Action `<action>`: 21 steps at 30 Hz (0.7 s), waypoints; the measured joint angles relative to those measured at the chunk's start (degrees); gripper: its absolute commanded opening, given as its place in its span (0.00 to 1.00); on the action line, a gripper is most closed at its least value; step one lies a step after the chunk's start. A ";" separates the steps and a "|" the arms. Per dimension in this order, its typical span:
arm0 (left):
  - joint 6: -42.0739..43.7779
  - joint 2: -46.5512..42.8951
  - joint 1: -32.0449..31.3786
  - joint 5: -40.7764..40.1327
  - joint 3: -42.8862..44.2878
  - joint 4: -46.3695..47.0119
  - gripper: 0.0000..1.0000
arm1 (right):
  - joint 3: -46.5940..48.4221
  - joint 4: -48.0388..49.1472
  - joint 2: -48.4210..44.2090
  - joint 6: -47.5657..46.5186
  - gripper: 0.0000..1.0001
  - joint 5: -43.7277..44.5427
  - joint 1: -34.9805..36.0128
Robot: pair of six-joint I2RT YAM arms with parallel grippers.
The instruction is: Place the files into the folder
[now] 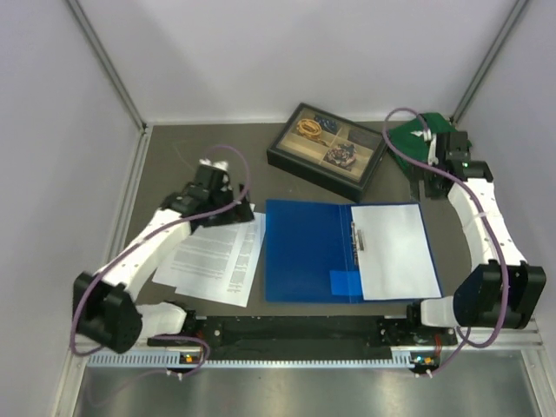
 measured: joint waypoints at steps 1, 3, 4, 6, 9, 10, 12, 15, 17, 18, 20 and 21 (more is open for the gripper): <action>0.61 -3.26 2.36 -1.57 1.01 -1.42 0.98 | 2.80 -0.92 -0.68 0.66 0.99 3.50 1.27; 1.07 -8.66 6.21 -4.31 2.23 -3.19 0.98 | 8.85 -3.85 -1.25 4.59 0.99 8.98 4.22; 1.11 -11.41 8.24 -5.86 2.60 -3.93 0.98 | 12.61 -5.42 -1.18 7.15 0.99 11.19 6.32; 1.09 -16.35 11.47 -8.63 2.69 -4.85 0.98 | 18.14 -6.10 -1.42 12.22 0.99 13.70 12.02; 0.17 -18.53 13.53 -9.35 2.58 -5.95 0.91 | 18.21 -3.23 -2.99 19.87 0.99 14.47 25.75; -0.46 -18.21 14.32 -9.09 2.34 -5.92 0.81 | 16.20 -0.61 -3.48 22.64 0.99 13.03 30.80; -1.81 -16.50 15.96 -7.43 1.75 -5.84 0.70 | 12.11 3.78 -3.26 27.39 0.99 9.27 38.25; -3.69 -11.47 19.32 -3.43 -0.13 -4.61 0.59 | 9.03 10.01 2.60 35.10 0.99 3.58 45.48; -4.17 -9.03 21.09 -1.66 -1.18 -4.24 0.56 | 12.17 11.87 10.71 40.22 0.98 2.21 51.87; -4.48 -7.76 21.92 -0.70 -1.36 -4.17 0.56 | 14.69 12.02 14.60 42.27 0.98 1.92 53.77; -4.46 -5.01 24.00 1.84 -1.33 -3.21 0.57 | 23.23 12.17 25.07 46.51 0.95 1.57 57.88; -4.42 -3.32 25.27 3.13 -1.33 -2.64 0.59 | 26.43 12.63 28.81 48.09 0.91 1.46 59.65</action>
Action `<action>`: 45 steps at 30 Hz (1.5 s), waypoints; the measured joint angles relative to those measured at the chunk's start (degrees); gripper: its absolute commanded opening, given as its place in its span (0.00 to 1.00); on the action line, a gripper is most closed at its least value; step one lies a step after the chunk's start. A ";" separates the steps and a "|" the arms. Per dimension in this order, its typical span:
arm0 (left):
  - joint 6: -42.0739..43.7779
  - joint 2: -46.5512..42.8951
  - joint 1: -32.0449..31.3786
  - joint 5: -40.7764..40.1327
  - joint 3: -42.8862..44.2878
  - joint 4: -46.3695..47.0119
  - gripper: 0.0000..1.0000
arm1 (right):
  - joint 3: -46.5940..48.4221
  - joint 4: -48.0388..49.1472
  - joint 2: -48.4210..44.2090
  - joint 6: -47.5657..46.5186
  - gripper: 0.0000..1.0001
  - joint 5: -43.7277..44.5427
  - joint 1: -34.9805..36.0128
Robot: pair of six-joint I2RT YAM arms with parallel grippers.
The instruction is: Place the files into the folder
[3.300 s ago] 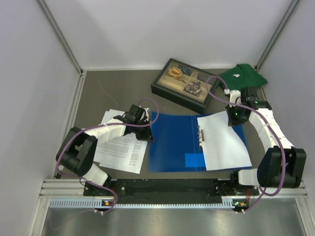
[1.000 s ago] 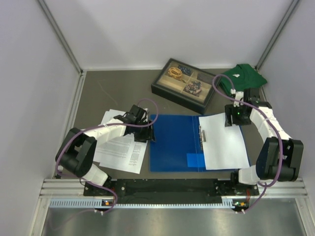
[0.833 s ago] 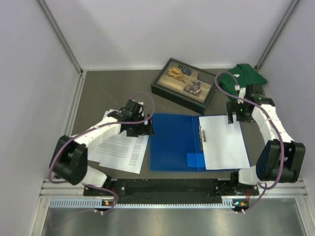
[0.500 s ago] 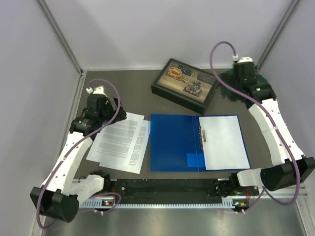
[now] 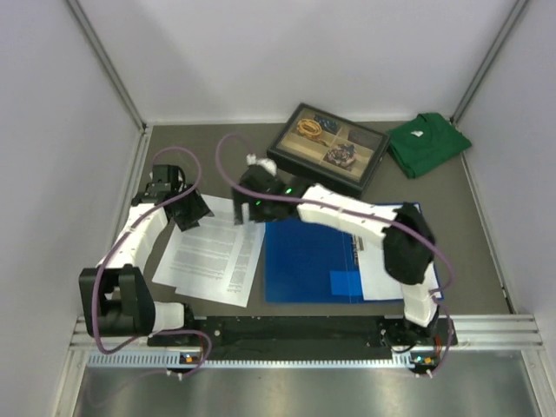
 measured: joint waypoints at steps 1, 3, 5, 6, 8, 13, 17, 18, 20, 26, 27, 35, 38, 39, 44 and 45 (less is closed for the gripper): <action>0.09 1.64 1.25 1.01 0.04 0.46 0.60 | 3.08 0.17 3.58 1.70 0.88 -0.02 1.73; 0.61 5.77 3.26 2.51 0.68 0.13 0.60 | 6.38 1.77 8.61 5.88 0.77 -0.59 5.18; 0.98 9.64 4.55 2.86 1.33 0.00 0.59 | 6.54 2.82 10.97 10.25 0.68 -2.01 7.72; 1.11 11.34 5.25 3.06 1.33 -0.07 0.58 | 6.47 3.39 11.82 12.11 0.66 -2.80 8.68; 1.22 13.33 6.10 3.74 1.31 -0.33 0.58 | 6.47 4.00 13.22 15.54 0.61 -3.69 9.79; 1.05 16.37 7.76 4.96 0.74 -0.39 0.58 | 6.16 4.17 14.60 21.79 0.57 -2.58 9.99; 0.48 17.29 8.04 4.92 -0.37 -0.42 0.58 | 4.33 4.92 14.60 25.94 0.57 -1.31 10.14; 0.31 17.38 8.09 4.90 -0.63 -0.37 0.58 | 3.52 5.09 14.62 26.62 0.57 -1.29 10.23; -0.35 17.57 8.28 4.68 -1.27 -0.28 0.57 | 2.47 5.03 15.04 27.98 0.57 -1.22 10.27; -1.81 18.45 9.07 4.92 -2.80 0.46 0.58 | 0.98 6.25 16.31 29.49 0.59 -0.96 10.38; -1.99 18.47 9.14 4.96 -2.80 0.48 0.58 | 0.42 6.82 16.33 29.49 0.59 -0.98 10.38; -2.23 18.60 9.79 5.88 -3.10 0.81 0.59 | -2.29 12.48 16.70 31.17 0.59 -1.18 10.40; -2.23 18.69 9.99 6.16 -3.13 0.83 0.59 | -2.36 15.04 17.25 32.35 0.59 -1.57 10.40; -2.23 18.69 10.01 6.25 -3.17 0.87 0.59 | -2.43 15.78 17.42 32.61 0.59 -1.64 10.45; -2.23 18.69 10.10 6.45 -3.34 1.07 0.59 | -3.39 19.89 17.81 33.86 0.60 -1.55 10.67; -2.21 18.69 10.12 6.47 -3.39 1.11 0.59 | -3.82 21.11 17.81 33.97 0.60 -1.57 10.73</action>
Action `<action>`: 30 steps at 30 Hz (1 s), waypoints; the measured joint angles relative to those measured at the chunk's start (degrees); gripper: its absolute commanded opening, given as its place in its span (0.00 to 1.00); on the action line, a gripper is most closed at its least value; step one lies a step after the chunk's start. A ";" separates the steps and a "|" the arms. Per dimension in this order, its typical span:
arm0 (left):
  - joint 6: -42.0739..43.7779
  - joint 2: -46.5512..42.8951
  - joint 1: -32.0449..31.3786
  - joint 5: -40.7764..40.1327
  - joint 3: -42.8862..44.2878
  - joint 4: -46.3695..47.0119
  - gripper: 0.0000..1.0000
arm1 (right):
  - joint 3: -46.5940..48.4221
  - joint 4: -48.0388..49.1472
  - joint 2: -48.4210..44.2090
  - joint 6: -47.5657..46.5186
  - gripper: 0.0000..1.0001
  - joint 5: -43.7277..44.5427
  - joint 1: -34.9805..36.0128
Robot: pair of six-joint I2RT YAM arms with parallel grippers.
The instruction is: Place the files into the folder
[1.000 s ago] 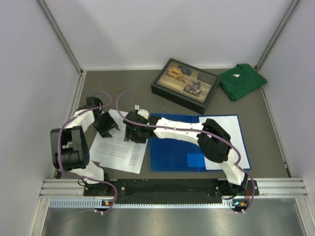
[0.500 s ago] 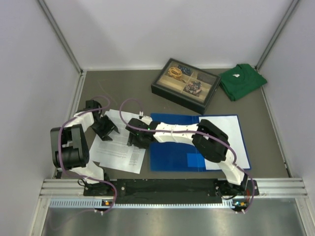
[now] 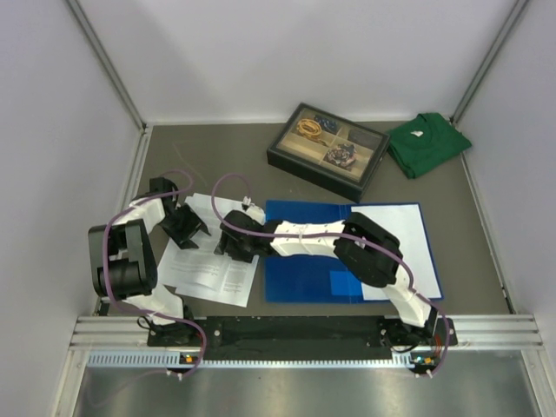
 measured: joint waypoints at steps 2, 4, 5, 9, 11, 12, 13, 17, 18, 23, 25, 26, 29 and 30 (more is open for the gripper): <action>0.02 0.02 0.04 0.13 0.00 0.04 0.59 | -1.18 2.80 -0.11 -0.17 0.61 0.02 0.11; 0.13 0.00 0.09 0.20 -0.04 0.09 0.59 | -3.10 6.10 -0.68 -0.61 0.63 0.00 0.15; 0.17 0.00 0.09 0.22 -0.07 0.09 0.59 | -3.78 7.21 -0.90 -1.03 0.65 -0.02 0.17; 0.22 0.00 0.11 0.35 -0.11 0.15 0.59 | -5.86 12.55 -1.29 -4.20 0.72 -0.37 0.26; 0.22 0.00 0.20 0.42 -0.13 0.17 0.60 | -6.40 14.71 -1.36 -6.25 0.75 -0.96 0.26; 0.22 0.00 0.22 0.44 -0.13 0.17 0.60 | -6.62 15.61 -1.36 -7.13 0.76 -1.22 0.26; 0.22 0.00 0.24 0.48 -0.13 0.17 0.60 | -6.67 16.06 -1.36 -7.89 0.75 -1.38 0.26; 0.24 0.00 0.26 0.55 -0.13 0.15 0.60 | -6.82 17.07 -1.36 -10.64 0.75 -1.60 0.09; 0.26 0.00 0.26 0.57 -0.13 0.15 0.60 | -7.19 17.57 -1.40 -10.97 0.76 -1.60 0.00; 0.31 0.11 0.31 0.63 -0.11 0.15 0.60 | -8.92 19.47 -2.25 -13.11 0.77 -1.62 -0.63; 0.33 0.13 0.31 0.68 -0.09 0.15 0.60 | -8.94 19.76 -2.29 -13.70 0.79 -2.12 -1.22; 0.37 0.13 0.31 0.70 -0.09 0.15 0.60 | -9.05 20.04 -2.29 -13.97 0.79 -2.36 -1.64; 0.52 0.24 0.33 0.79 -0.04 0.11 0.60 | -9.73 21.73 -2.36 -14.78 0.79 -3.37 -2.99; 0.52 0.24 0.33 0.83 -0.02 0.09 0.60 | -9.73 21.99 -2.36 -15.19 0.79 -3.69 -3.32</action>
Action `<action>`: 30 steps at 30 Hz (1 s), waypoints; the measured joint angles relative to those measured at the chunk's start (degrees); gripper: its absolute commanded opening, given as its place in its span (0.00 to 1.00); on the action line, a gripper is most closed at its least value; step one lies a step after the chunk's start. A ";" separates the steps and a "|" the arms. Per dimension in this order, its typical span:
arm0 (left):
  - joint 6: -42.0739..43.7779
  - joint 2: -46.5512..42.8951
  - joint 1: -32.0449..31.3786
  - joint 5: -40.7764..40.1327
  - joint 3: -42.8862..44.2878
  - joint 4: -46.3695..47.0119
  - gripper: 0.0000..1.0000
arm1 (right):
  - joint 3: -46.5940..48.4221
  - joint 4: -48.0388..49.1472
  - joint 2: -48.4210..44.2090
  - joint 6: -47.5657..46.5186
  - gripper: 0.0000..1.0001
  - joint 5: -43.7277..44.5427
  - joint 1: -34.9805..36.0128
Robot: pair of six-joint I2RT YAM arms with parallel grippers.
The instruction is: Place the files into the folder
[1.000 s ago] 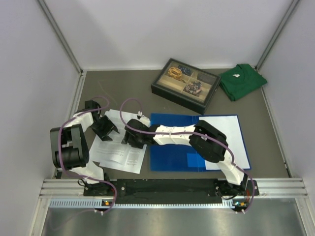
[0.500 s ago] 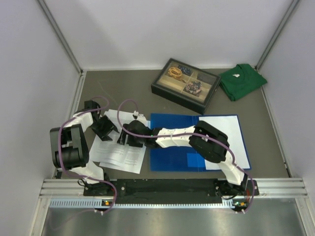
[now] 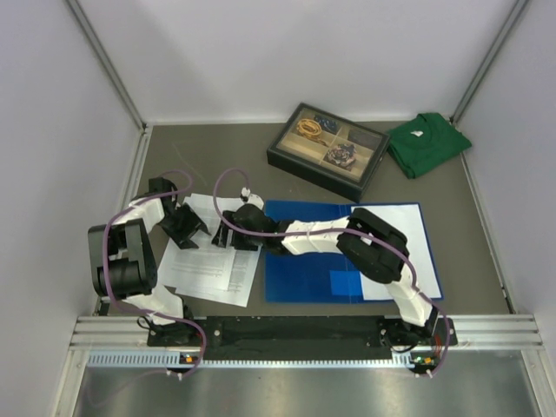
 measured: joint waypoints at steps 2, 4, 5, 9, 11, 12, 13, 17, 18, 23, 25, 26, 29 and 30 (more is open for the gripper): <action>0.04 0.00 0.04 0.02 0.02 0.00 0.60 | 0.00 0.28 0.00 -0.42 0.78 -0.20 -0.61; 0.11 0.02 0.04 0.02 0.09 -0.07 0.60 | -0.07 0.42 0.00 -0.70 0.73 -0.39 -0.98; 0.13 0.09 0.04 0.02 0.09 -0.09 0.60 | -0.11 0.44 -0.02 -0.98 0.70 -0.39 -1.09; 0.17 0.26 0.04 0.02 0.26 -0.26 0.60 | -1.25 0.26 -1.11 -1.88 0.57 -0.39 -1.18; 0.20 0.37 0.04 0.02 0.31 -0.31 0.60 | -1.60 -0.02 -1.73 -1.99 0.54 -0.37 -1.20; 0.20 0.37 0.04 0.04 0.33 -0.31 0.60 | -1.77 -0.02 -2.08 -1.90 0.53 -0.35 -1.20; 0.20 0.37 0.04 0.04 0.35 -0.33 0.60 | -1.77 -0.28 -2.34 -1.92 0.53 -0.28 -1.20; 0.20 0.37 0.04 0.02 0.42 -0.39 0.60 | -1.77 -1.07 -3.43 -1.92 0.45 0.28 -1.20; 0.20 0.37 0.04 0.02 0.44 -0.42 0.60 | -1.77 -1.25 -3.61 -1.90 0.38 0.37 -1.20; 0.22 0.74 0.04 0.04 0.76 -0.72 0.60 | -1.70 -1.77 -3.65 -1.31 0.41 0.46 -1.20; 0.24 0.74 0.04 0.04 0.81 -0.76 0.60 | -1.44 -1.92 -3.63 -0.94 0.46 0.48 -1.20; 0.28 0.74 0.04 0.07 0.79 -0.76 0.60 | -1.18 -2.01 -3.61 -0.72 0.46 0.48 -1.20; 0.35 0.74 0.04 0.11 0.81 -0.76 0.60 | -0.13 -2.05 -3.30 -0.37 0.40 0.98 -1.20; 0.35 0.74 0.04 0.13 0.81 -0.76 0.60 | 0.28 -1.77 -2.93 -0.31 0.35 1.09 -1.20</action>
